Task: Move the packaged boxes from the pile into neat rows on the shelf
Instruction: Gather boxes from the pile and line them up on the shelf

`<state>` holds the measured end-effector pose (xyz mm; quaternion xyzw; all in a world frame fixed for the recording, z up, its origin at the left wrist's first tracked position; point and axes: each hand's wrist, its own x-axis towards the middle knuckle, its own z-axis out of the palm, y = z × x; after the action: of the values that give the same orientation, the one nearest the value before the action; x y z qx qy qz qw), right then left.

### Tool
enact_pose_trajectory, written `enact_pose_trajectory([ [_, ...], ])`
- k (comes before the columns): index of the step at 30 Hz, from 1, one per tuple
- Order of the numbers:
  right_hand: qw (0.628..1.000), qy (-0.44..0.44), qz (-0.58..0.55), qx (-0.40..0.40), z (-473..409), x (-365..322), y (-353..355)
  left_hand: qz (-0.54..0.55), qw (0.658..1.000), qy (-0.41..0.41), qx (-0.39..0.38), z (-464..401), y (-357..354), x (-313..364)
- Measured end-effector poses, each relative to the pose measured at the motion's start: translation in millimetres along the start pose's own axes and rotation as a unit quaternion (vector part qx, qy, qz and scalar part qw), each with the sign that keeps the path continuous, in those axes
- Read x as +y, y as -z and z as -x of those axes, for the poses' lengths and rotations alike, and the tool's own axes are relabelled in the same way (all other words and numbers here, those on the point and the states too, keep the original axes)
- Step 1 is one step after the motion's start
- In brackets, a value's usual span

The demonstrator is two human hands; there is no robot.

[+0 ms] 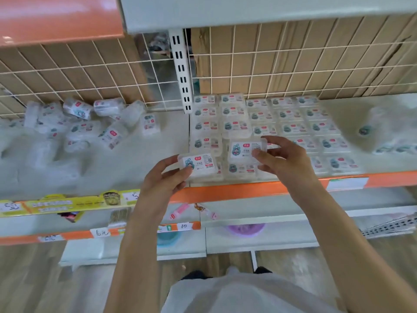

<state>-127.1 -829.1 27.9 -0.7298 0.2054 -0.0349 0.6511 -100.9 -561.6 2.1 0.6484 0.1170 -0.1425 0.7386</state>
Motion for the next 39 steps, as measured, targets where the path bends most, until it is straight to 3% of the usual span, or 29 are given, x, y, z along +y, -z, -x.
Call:
enact_pose_trajectory([
  [26, 0.985, 0.017, 0.169, -0.004, -64, 4, -13, -0.043, 0.999, -0.003, 0.006, -14, -8, 0],
  [39, 0.970, 0.092, 0.222, 0.020, -64, 9, -13, -0.200, 0.978, -0.041, 0.041, -17, -9, 3],
])
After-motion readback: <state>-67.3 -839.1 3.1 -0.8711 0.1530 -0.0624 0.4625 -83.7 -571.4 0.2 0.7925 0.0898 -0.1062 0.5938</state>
